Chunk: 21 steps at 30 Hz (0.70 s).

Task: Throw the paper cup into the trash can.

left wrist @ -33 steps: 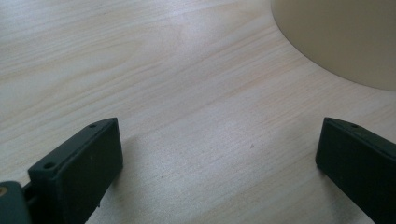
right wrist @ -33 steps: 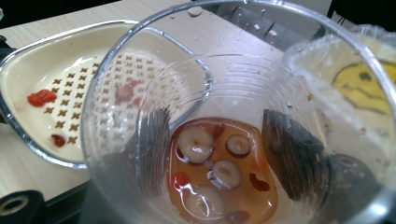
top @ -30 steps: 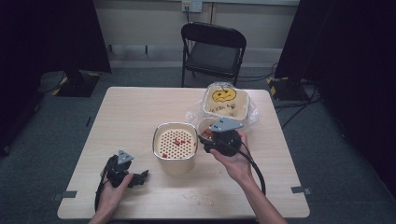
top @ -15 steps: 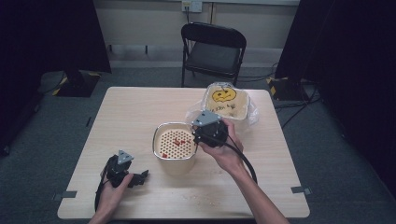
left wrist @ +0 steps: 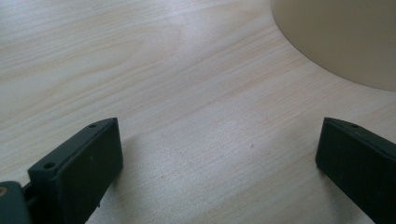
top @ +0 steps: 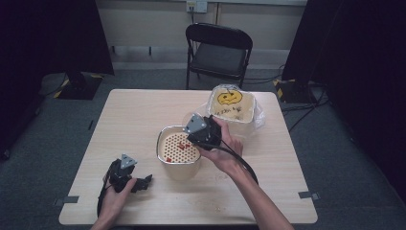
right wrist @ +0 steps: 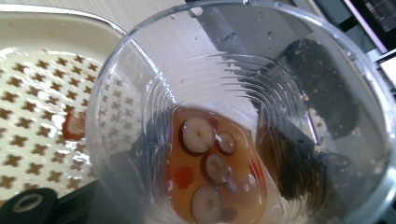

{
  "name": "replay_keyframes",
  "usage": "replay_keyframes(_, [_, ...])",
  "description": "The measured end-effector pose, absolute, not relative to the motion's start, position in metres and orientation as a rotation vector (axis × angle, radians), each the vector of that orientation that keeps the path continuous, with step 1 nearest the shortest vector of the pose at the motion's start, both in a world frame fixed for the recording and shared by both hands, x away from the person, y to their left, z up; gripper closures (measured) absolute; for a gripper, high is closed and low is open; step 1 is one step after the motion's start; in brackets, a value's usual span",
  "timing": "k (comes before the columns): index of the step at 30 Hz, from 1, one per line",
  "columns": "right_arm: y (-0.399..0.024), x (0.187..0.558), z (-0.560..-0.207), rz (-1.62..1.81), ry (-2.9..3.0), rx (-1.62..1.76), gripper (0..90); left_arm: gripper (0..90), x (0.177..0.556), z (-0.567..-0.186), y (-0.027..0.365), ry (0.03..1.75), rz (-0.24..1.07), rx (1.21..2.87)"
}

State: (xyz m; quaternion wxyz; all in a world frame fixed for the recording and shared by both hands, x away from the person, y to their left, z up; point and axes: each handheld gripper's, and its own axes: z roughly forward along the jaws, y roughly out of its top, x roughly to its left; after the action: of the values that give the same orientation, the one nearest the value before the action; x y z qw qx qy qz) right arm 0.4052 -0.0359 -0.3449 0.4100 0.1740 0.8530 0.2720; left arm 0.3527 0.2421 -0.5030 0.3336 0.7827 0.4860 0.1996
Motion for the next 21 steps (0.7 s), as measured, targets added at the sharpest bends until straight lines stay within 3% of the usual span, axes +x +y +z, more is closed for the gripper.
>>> replay_keyframes(21, [-0.004, 0.403, -0.360, 0.278, 2.026, 0.135, 50.1, 0.2, 0.353, -0.503, 0.242, 1.269, 0.521, 2.044])
